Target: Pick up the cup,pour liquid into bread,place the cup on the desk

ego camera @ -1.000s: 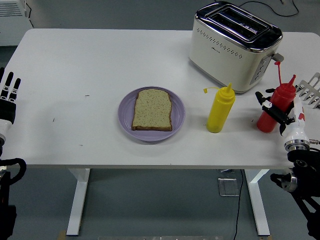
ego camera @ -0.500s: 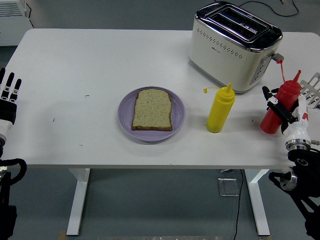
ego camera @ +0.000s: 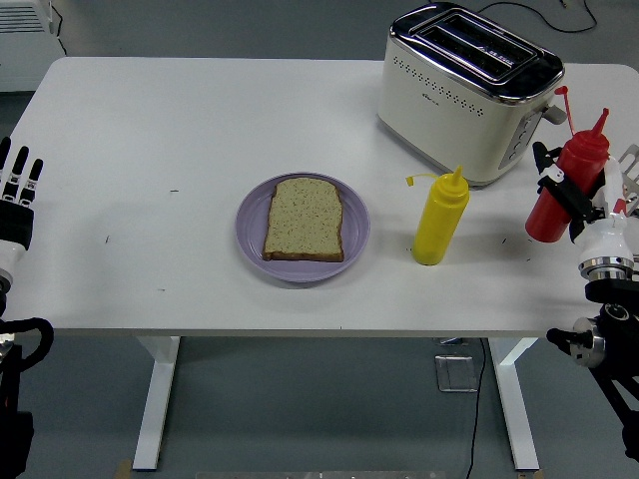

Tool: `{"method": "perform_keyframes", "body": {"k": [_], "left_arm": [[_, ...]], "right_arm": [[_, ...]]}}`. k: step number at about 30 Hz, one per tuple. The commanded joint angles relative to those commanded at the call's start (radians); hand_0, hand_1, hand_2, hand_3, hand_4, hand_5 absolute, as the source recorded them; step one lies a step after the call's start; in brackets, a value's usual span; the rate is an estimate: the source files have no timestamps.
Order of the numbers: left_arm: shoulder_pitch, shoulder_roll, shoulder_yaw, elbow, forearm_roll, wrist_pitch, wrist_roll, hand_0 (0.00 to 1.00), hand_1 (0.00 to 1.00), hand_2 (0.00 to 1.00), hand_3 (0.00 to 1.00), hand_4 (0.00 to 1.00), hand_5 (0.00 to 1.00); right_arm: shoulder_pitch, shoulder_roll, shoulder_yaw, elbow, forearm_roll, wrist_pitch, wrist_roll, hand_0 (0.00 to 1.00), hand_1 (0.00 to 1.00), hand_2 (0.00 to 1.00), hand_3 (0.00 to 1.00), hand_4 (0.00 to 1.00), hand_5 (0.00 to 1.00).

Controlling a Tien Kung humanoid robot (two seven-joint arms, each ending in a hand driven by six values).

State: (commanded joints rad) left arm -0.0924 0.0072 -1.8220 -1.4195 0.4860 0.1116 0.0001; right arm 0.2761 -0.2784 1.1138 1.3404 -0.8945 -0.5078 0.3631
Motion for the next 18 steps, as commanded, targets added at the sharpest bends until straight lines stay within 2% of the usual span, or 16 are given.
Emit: {"method": "perform_keyframes", "body": {"k": [1, 2, 8, 11, 17, 18], "left_arm": [[0.0, 0.0, -0.001, 0.0, 0.0, 0.0, 0.0, 0.785, 0.734, 0.734, 0.69, 0.515, 0.998], [0.0, 0.0, -0.001, 0.0, 0.0, 0.0, 0.0, 0.785, 0.734, 0.734, 0.69, 0.514, 0.998], [-0.004, 0.001, -0.005, -0.001, 0.0, 0.0, 0.0, 0.785, 0.734, 0.734, 0.689, 0.514, 0.998], [-0.004, 0.001, -0.01, -0.001, 0.0, 0.0, -0.001, 0.785, 0.734, 0.734, 0.689, 0.514, 0.998], [-0.006, 0.0, -0.012, -0.002, 0.0, -0.001, -0.001, 0.785, 0.734, 0.734, 0.689, 0.513, 0.998], [-0.006, -0.001, -0.011, -0.002, 0.0, -0.001, -0.001, 0.785, 0.734, 0.734, 0.689, 0.513, 0.998]], "right_arm": [[0.013, -0.01, 0.005, 0.02, -0.028, -0.003, -0.016, 0.014, 0.04, 0.18, 0.297, 0.799, 0.357], [0.022, -0.016, 0.007, 0.032, -0.046, -0.004, -0.026, 0.009, 0.035, 0.179, 0.299, 0.743, 0.313], [0.076, -0.049, 0.015, 0.094, -0.131, -0.003, -0.061, 0.008, 0.025, 0.174, 0.296, 0.738, 0.322], [0.137, -0.071, 0.003, 0.127, -0.212, -0.005, -0.099, 0.008, 0.025, 0.174, 0.296, 0.738, 0.322], [0.245, -0.098, -0.054, 0.118, -0.347, 0.004, -0.166, 0.009, 0.023, 0.174, 0.297, 0.745, 0.332], [0.279, -0.103, -0.078, 0.108, -0.388, 0.004, -0.198, 0.009, 0.023, 0.174, 0.297, 0.745, 0.332]]}}
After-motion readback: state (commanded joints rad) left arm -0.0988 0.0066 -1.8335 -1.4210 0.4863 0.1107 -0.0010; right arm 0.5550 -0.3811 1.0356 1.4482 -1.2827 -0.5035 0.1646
